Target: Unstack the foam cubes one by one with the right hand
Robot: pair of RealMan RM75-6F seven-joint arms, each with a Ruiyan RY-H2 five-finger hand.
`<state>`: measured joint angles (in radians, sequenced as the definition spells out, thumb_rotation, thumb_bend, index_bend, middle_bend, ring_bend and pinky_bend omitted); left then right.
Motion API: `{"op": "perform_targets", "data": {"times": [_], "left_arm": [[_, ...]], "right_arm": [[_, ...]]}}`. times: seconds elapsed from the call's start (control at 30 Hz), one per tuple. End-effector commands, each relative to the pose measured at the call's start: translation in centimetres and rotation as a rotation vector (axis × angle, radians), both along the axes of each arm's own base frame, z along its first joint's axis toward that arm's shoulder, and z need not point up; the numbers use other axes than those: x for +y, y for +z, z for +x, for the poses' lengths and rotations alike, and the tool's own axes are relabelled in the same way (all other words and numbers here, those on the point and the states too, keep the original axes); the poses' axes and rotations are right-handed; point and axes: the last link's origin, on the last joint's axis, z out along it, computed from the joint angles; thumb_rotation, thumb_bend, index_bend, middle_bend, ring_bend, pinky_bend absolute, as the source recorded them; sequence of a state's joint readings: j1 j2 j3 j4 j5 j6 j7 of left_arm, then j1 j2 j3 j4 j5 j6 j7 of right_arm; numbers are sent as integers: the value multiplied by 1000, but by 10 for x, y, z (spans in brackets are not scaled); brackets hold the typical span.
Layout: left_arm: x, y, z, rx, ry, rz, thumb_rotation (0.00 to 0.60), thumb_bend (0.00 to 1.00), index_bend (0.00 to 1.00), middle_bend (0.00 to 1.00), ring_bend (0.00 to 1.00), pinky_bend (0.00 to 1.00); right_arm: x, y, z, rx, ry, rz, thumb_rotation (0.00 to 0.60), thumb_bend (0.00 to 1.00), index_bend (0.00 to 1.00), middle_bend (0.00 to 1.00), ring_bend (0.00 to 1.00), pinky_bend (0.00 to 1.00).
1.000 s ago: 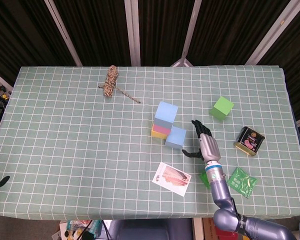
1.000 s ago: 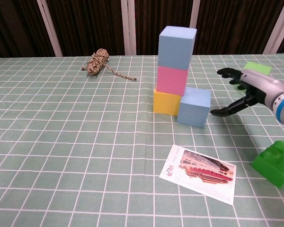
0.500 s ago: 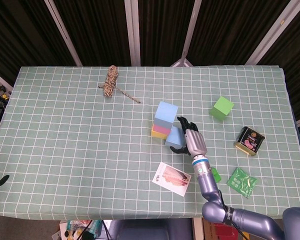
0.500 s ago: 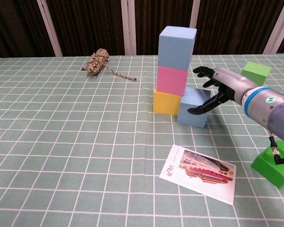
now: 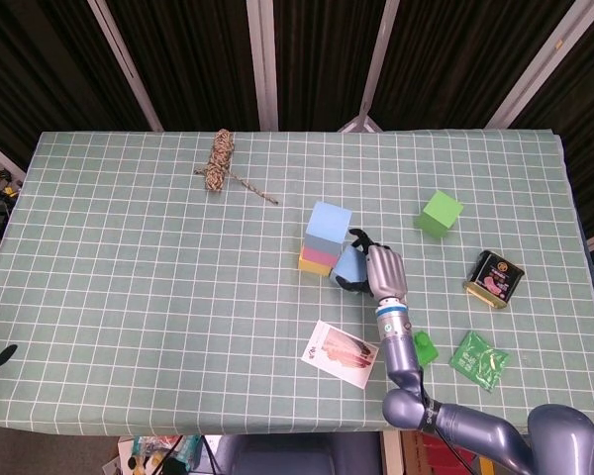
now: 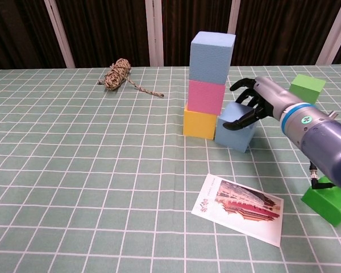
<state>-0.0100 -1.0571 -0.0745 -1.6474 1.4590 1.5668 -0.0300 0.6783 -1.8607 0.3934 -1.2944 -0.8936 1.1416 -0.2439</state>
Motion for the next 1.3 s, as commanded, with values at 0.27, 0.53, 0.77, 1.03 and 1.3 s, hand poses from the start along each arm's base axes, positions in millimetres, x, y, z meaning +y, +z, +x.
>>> {"op": "perform_targets", "data": {"times": [0.27, 0.53, 0.77, 1.03, 1.3], "left_arm": [[1, -3, 1, 7, 0, -4, 600, 170, 220, 0, 0, 1], [0, -3, 2, 7, 0, -3, 600, 170, 220, 0, 0, 1], [-4, -3, 3, 7, -5, 0, 600, 169, 219, 0, 0, 1], [-7, -4, 5, 11, -13, 9, 600, 170, 219, 0, 0, 1], [-6, -2, 4, 5, -5, 14, 600, 169, 219, 0, 0, 1]], "right_arm": [[2, 29, -25, -1, -20, -52, 600, 214, 223, 410, 631, 390], [14, 68, -50, 33, -46, -59, 600, 215, 223, 414, 635, 390], [16, 80, -70, 30, -90, 24, 600, 214, 220, 413, 608, 389], [22, 80, -75, 114, -35, 121, 600, 181, 114, 118, 111, 135], [28, 98, -49, 23, 40, 76, 600, 160, 114, 68, 17, 36]]}}
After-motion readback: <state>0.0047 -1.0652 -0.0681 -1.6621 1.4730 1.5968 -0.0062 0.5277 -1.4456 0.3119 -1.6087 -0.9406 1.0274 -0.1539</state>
